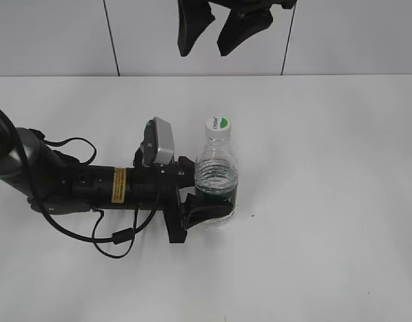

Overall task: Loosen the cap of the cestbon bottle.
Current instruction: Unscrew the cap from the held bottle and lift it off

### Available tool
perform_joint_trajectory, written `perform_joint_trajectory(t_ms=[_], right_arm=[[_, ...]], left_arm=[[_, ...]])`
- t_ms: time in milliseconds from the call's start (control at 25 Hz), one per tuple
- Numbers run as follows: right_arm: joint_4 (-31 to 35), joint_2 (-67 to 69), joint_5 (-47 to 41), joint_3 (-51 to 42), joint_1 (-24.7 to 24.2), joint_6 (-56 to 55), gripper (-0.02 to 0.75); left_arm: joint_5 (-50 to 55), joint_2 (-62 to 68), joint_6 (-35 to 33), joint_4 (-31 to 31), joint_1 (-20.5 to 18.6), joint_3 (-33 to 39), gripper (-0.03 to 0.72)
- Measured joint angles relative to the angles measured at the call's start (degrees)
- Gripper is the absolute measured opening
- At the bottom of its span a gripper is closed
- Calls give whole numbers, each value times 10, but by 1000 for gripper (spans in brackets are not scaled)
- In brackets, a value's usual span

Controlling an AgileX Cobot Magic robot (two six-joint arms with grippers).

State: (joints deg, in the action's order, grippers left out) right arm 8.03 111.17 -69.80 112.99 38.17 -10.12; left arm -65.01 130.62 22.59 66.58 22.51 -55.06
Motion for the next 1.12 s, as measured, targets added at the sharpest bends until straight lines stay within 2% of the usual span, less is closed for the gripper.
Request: perform_joint_trajectory(t_ms=[160,400,1120], right_arm=[[-2,0,0,-12,0,-34,432],[2,0,-1,-80,0,-70,432],[6,0,-2,-122,0,-82,432]], left_arm=[[0,0,0,-1,1,0,412],[0,0,0,-2,1,0,412],[0,0,0,-2,1,0,412]])
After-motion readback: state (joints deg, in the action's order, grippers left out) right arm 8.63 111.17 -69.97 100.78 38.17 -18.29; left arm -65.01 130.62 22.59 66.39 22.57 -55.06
